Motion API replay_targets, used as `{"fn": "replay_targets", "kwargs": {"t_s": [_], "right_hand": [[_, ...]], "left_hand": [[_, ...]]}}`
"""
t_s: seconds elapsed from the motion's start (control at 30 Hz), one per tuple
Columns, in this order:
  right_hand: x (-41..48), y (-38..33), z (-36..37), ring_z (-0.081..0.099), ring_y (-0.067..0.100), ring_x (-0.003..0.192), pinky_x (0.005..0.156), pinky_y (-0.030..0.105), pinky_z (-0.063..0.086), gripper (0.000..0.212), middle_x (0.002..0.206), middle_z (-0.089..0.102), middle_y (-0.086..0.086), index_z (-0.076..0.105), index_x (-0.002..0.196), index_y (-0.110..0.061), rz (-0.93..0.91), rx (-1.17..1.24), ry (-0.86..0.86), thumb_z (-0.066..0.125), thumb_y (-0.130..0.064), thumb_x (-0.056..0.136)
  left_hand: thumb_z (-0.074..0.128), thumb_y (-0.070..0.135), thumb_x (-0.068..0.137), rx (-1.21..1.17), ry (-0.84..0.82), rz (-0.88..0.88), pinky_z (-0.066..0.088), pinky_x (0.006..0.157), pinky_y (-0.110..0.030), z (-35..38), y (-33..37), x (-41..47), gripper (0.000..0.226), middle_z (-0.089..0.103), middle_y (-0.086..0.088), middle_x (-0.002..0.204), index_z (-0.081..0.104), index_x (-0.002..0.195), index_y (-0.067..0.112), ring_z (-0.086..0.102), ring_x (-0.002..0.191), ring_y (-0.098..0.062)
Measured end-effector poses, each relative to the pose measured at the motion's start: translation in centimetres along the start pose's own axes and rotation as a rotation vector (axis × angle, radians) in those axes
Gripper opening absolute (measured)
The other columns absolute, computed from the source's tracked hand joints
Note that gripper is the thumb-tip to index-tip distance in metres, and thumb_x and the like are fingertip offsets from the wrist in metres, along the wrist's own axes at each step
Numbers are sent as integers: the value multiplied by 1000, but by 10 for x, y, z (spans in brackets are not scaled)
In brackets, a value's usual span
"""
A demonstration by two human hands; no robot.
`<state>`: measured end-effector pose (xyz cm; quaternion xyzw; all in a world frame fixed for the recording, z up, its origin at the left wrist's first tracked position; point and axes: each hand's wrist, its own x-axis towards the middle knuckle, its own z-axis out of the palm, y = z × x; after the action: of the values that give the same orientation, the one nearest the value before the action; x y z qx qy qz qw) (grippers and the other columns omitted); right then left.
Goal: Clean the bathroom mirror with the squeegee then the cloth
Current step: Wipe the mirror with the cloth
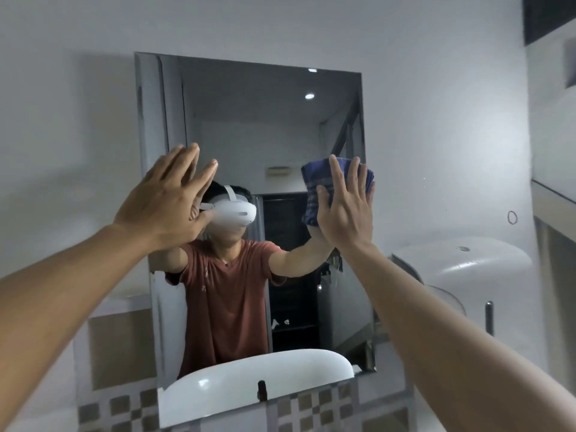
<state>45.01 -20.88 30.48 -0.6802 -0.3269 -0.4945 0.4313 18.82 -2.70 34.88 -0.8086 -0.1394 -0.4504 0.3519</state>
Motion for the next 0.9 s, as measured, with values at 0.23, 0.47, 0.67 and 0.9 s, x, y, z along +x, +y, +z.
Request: {"fn": "replay_targets", "kwargs": {"t_s": [0.23, 0.47, 0.67, 0.9], "right_hand": [[-37, 16, 8, 5, 29, 157, 127, 52, 7, 59, 169, 15, 15, 24, 158, -21, 81, 46, 11, 34, -41, 103], [-55, -12, 18, 5, 31, 157, 126, 54, 4, 63, 169, 14, 17, 21, 161, -25, 146, 14, 22, 30, -44, 101], [-74, -61, 31, 6, 33, 157, 125, 59, 7, 63, 168, 16, 18, 24, 160, -24, 88, 29, 20, 35, -42, 101], [-91, -116, 42, 2, 35, 157, 124, 61, 7, 63, 168, 13, 19, 21, 161, -24, -154, 33, -57, 37, -42, 104]], "left_hand": [[63, 51, 85, 4, 48, -13, 42, 104, -57, -15, 0, 7, 73, 39, -17, 150, 42, 146, 17, 38, 134, -39], [65, 43, 88, -9, 44, -23, 36, 113, -57, -22, -19, 29, 76, 29, -18, 157, 37, 151, 14, 26, 145, -37], [60, 42, 92, -7, 29, -13, 38, 112, -57, -18, -21, 27, 72, 27, -16, 161, 34, 154, 16, 22, 149, -36], [59, 47, 92, 1, 9, 23, 49, 103, -56, -29, -35, 28, 72, 33, -8, 160, 34, 153, 16, 28, 148, -28]]}}
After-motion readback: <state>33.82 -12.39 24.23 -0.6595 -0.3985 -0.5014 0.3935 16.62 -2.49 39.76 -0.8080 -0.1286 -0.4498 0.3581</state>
